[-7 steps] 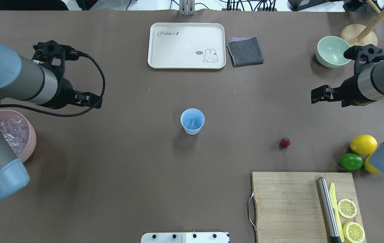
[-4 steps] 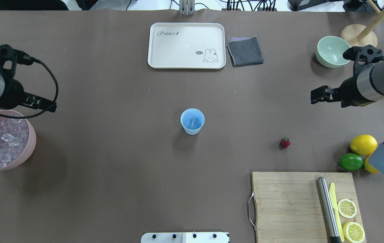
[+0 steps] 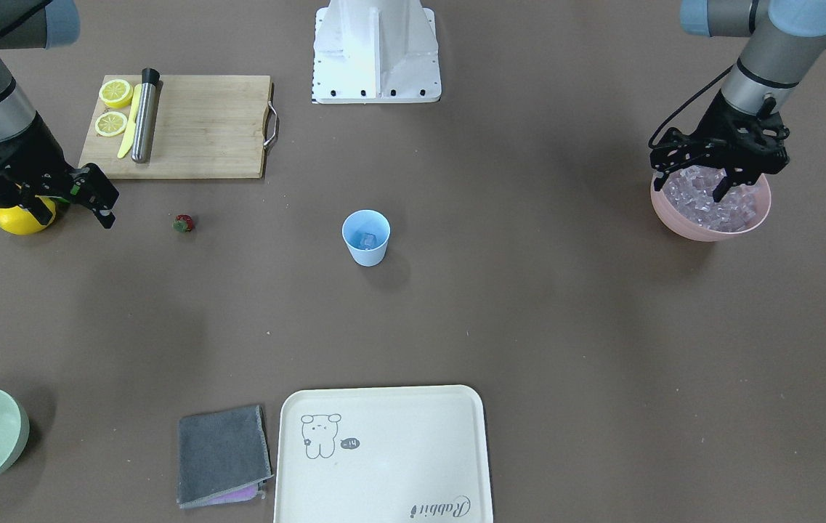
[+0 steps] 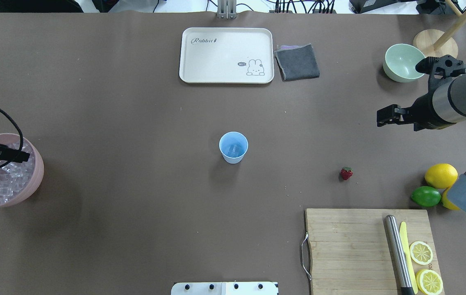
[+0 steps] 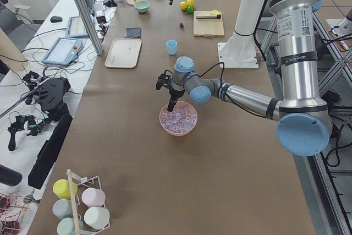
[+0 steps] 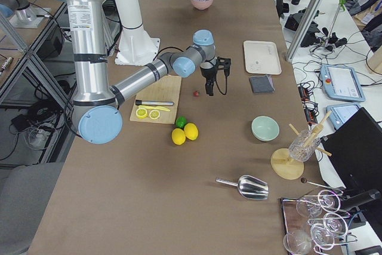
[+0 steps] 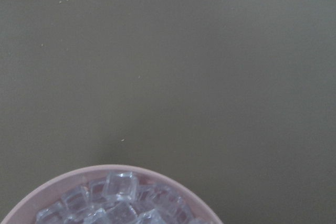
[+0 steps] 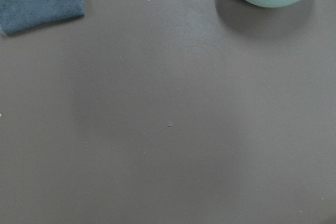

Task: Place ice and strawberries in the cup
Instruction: 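Move the left gripper back to the pink ice bowl, then lower the left gripper into the ice and grasp another cube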

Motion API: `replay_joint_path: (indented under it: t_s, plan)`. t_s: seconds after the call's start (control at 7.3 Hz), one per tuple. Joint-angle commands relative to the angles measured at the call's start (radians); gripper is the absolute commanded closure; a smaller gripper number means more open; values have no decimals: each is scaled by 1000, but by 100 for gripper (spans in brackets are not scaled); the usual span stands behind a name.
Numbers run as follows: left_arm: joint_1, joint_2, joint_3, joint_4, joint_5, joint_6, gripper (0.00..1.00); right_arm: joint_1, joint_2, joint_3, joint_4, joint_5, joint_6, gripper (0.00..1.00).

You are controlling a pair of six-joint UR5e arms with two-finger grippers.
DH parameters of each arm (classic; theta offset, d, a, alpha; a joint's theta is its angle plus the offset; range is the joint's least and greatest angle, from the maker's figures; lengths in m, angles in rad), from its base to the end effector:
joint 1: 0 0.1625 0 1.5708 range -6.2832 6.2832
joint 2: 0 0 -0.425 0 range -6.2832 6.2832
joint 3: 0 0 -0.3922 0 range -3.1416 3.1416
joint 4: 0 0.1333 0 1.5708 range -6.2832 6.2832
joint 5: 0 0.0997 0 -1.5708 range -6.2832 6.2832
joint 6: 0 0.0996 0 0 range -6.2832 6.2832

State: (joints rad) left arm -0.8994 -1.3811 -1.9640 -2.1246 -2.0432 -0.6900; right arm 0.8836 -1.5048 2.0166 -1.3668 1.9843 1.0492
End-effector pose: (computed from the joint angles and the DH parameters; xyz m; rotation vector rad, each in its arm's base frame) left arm 0.2032 -0.3972 0.4966 0.2944 0.8166 0.1614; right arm -0.2483 -0.4496 0.3979 0.1540 -0.7945 0.1941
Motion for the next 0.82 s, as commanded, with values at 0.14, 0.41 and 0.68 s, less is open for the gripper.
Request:
replay_joint_path:
  t_s: [0.14, 0.41, 0.68]
  plan:
    - [-53, 63, 75, -134, -61, 44, 3, -2, -2, 1, 0, -1, 2, 0]
    - [-52, 77, 89, -175, -57, 27, 13, -5, -2, 1, 0, -1, 2, 0]
    - [-39, 74, 85, -178, -57, 27, 22, -5, -2, 1, 0, -1, 2, 0]
